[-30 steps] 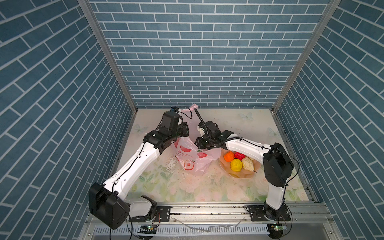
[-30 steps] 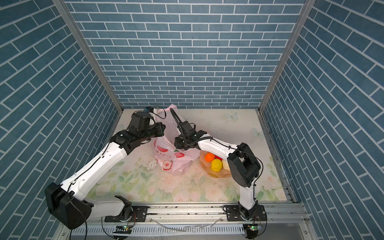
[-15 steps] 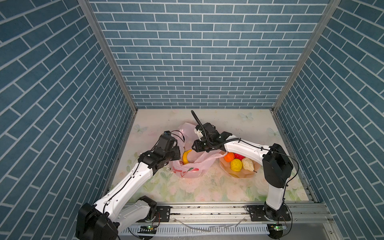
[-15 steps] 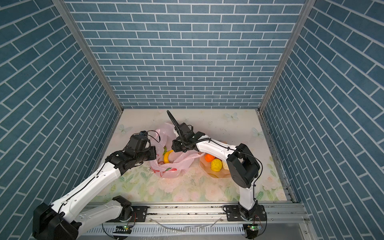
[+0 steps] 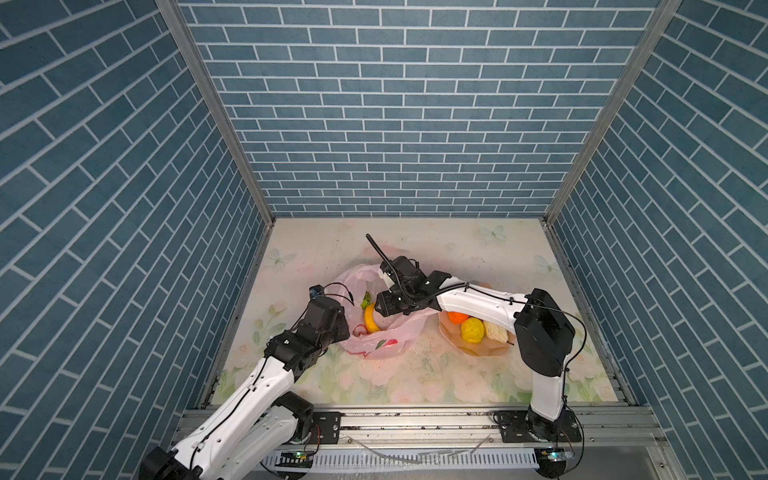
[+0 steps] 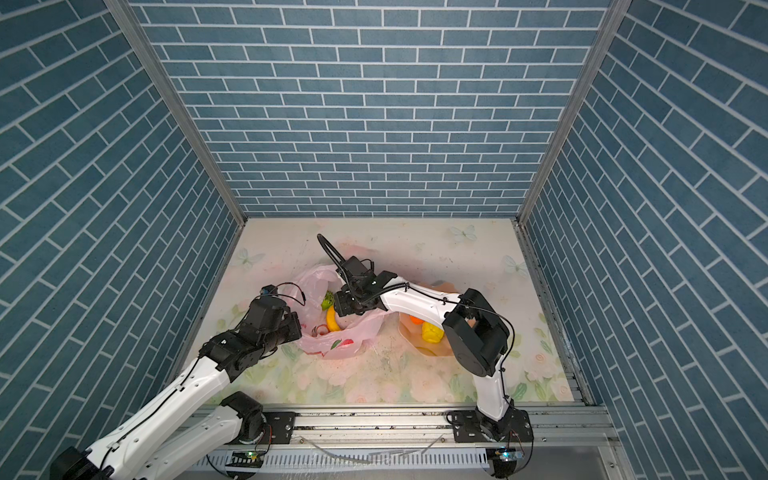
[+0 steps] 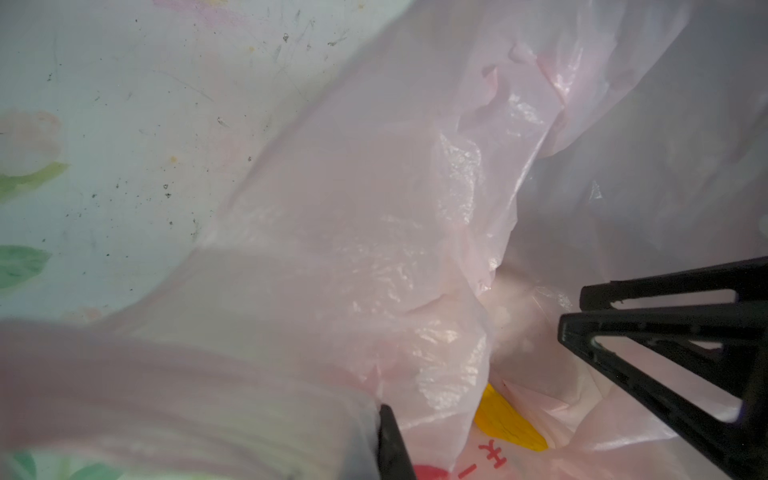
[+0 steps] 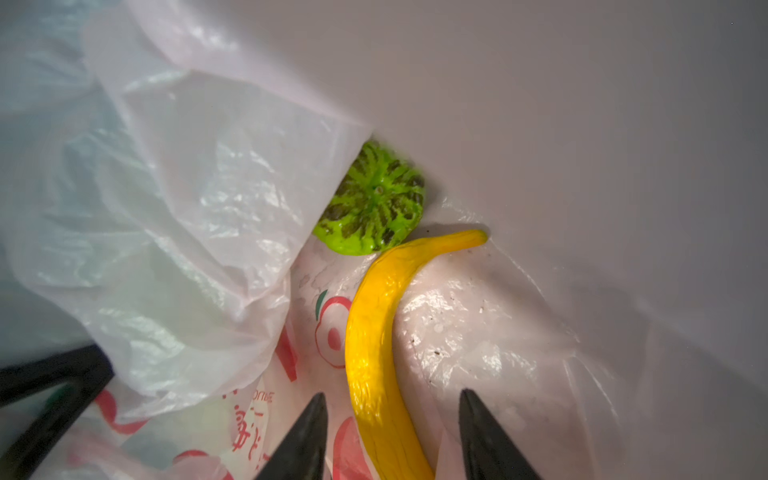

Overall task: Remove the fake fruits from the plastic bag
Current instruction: 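Push the right gripper deeper into the bag around the banana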

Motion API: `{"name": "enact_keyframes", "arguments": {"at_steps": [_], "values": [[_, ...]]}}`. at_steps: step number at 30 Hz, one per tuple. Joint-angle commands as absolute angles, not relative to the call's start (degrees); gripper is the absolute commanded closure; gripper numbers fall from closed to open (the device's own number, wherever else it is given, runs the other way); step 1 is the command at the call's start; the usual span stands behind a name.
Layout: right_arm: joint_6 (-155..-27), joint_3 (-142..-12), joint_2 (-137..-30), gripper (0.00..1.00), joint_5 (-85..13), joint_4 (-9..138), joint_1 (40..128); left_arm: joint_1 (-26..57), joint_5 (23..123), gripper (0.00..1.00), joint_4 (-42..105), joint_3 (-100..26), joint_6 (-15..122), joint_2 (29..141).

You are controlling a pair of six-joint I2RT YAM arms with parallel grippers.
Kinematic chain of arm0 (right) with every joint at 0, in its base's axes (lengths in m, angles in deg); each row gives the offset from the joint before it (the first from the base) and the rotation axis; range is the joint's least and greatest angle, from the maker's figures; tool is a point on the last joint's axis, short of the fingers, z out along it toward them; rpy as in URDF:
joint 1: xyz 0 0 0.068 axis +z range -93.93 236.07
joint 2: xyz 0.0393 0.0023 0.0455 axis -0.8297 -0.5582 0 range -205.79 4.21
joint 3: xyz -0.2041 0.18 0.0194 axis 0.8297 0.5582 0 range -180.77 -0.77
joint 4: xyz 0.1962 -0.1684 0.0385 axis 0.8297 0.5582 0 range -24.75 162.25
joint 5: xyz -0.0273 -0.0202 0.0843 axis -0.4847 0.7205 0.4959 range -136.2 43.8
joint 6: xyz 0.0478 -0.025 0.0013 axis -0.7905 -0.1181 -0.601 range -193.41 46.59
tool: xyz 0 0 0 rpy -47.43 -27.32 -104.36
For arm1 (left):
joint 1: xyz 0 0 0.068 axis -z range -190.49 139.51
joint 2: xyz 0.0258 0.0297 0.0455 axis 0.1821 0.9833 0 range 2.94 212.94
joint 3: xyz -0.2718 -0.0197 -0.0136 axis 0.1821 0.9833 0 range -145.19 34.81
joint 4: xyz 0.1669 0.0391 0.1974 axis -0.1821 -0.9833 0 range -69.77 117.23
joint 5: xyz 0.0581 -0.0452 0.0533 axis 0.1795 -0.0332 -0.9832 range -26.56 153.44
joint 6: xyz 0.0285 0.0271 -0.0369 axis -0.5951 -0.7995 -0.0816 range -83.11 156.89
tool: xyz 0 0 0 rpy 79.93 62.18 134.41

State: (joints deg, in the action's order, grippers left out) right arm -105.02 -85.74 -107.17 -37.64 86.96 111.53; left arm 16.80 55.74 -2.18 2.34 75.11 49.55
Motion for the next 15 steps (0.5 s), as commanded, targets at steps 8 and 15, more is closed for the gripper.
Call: {"name": "enact_keyframes", "arguments": {"at_steps": [8,15], "values": [[-103.3,-92.1,-112.8,0.37,-43.8,89.0,112.2,17.0,54.0,0.93,-0.7,6.1,77.6,44.4],[-102.1,-92.2,-112.2,0.38,-42.8,94.0,114.7,16.9,55.2,0.93,-1.0,7.8,78.7,42.1]]}}
